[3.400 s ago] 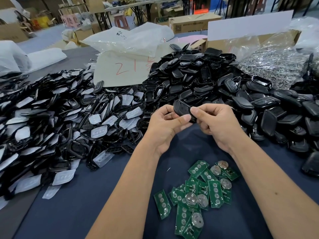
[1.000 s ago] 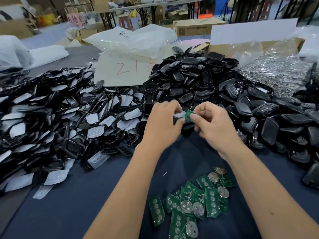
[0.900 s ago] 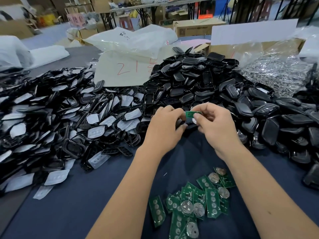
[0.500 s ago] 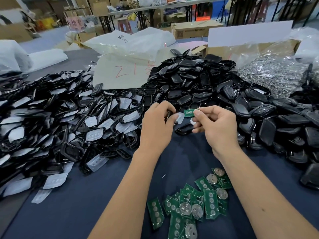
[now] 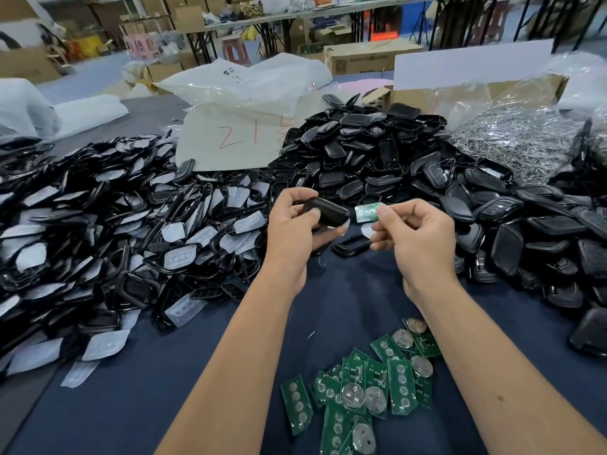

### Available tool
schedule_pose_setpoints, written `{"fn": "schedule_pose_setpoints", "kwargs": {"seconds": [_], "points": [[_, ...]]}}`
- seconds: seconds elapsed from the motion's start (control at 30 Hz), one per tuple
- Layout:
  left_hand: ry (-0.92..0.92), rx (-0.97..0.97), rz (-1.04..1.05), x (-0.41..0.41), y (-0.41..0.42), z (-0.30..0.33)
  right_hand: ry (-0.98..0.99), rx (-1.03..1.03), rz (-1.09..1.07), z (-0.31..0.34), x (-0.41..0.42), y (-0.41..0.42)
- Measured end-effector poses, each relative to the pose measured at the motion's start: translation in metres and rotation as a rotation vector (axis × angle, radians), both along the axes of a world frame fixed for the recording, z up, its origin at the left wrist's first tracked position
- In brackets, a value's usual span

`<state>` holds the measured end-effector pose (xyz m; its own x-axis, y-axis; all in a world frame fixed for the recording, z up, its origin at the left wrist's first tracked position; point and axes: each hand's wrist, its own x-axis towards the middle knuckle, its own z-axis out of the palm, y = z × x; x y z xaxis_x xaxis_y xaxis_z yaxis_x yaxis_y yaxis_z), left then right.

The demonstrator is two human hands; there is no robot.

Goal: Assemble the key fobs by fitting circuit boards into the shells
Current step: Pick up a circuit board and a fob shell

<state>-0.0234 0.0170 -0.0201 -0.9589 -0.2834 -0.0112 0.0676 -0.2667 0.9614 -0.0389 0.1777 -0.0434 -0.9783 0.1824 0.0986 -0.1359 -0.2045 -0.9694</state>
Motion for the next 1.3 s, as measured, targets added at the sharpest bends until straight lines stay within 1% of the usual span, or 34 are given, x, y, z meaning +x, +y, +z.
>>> {"fn": "schedule_pose_setpoints", "kwargs": {"seconds": [0.1,0.17,0.2,0.23,0.3,0.33,0.37,0.43,0.53,0.6,0.67,0.73,0.83,0.9,1.07,1.13,1.2,1.3], "points": [[-0.034,0.147,-0.021,-0.001,0.001,0.004,-0.035,-0.107,0.056,0.004,0.001,-0.001],[-0.065,0.2,-0.004,-0.003,0.0,0.005,-0.044,-0.142,0.132,0.007,0.002,-0.004],[-0.068,0.16,-0.005,-0.004,0.0,0.003,-0.041,-0.149,0.176,0.007,0.003,-0.005],[-0.064,0.067,-0.018,-0.004,0.0,0.002,-0.033,-0.154,0.221,0.008,0.005,-0.007],[-0.051,-0.198,-0.067,-0.003,0.001,-0.002,-0.007,-0.139,0.291,0.008,0.007,-0.009],[-0.038,-0.289,-0.099,-0.001,0.003,-0.003,0.012,-0.119,0.315,0.008,0.008,-0.009],[-0.024,-0.317,-0.128,0.0,0.004,-0.003,0.032,-0.096,0.336,0.008,0.008,-0.009],[0.008,-0.253,-0.185,0.002,0.006,-0.003,0.061,-0.076,0.357,0.007,0.009,-0.009],[0.034,-0.06,-0.247,0.004,0.007,0.0,0.092,-0.103,0.304,0.007,0.008,-0.009],[-0.036,0.029,-0.232,0.003,0.008,0.002,0.133,-0.112,0.25,0.009,0.006,-0.007],[-0.157,-0.032,-0.199,0.002,0.006,0.004,0.167,-0.09,0.221,0.009,0.005,-0.005],[-0.217,-0.078,-0.189,0.002,0.004,0.001,0.183,-0.031,0.215,0.007,0.005,-0.004],[-0.209,-0.013,-0.087,0.001,0.001,-0.001,0.176,0.052,0.202,0.004,0.005,-0.005],[-0.203,0.044,-0.057,0.002,0.0,0.002,0.161,0.099,0.173,0.002,0.004,-0.006],[-0.237,0.166,-0.112,0.003,-0.003,0.005,0.192,0.228,0.054,-0.001,-0.001,-0.002],[-0.217,0.153,-0.118,0.004,-0.003,0.006,0.231,0.26,0.062,0.001,0.0,-0.002],[-0.199,0.098,-0.085,0.005,-0.002,0.004,0.239,0.276,0.064,0.002,0.001,-0.004],[-0.161,-0.066,0.002,0.003,0.001,-0.001,0.222,0.298,-0.006,0.0,-0.001,-0.002]]}}
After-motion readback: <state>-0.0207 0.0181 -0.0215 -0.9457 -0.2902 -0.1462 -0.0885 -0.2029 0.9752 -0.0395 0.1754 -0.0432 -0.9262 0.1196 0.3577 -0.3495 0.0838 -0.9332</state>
